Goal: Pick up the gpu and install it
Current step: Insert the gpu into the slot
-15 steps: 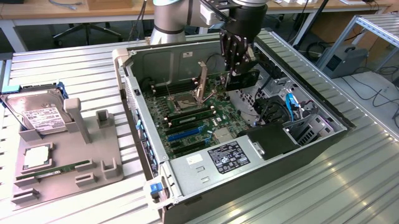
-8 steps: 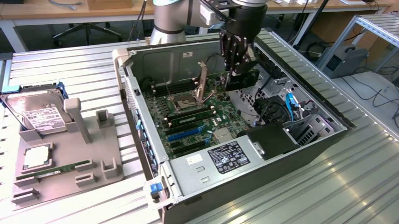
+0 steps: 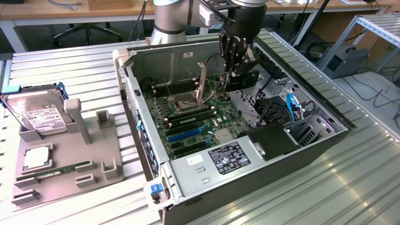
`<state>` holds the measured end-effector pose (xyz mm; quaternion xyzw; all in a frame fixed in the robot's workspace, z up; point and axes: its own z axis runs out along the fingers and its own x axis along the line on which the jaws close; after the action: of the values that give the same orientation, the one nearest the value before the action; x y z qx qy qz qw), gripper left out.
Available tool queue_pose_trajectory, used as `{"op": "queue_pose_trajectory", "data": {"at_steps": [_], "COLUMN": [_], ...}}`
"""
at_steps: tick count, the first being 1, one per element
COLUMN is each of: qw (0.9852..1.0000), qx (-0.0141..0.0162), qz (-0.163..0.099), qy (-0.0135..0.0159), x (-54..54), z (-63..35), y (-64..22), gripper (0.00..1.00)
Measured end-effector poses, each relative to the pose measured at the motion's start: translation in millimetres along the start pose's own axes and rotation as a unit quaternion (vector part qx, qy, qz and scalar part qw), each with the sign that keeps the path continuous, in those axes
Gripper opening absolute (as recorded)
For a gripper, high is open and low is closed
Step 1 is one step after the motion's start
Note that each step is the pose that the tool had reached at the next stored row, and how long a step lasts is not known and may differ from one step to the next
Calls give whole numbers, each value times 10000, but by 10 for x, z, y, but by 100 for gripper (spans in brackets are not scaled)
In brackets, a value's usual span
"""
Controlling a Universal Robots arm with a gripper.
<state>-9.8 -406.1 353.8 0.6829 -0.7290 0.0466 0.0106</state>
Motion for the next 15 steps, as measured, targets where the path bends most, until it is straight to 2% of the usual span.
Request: {"op": "queue_pose_trajectory", "data": {"at_steps": [15], "qw": [10000], "qx": [1], "qz": [0], "qy": [1], "x": [7], "z": [5], "y": [33], "gripper": [27]}}
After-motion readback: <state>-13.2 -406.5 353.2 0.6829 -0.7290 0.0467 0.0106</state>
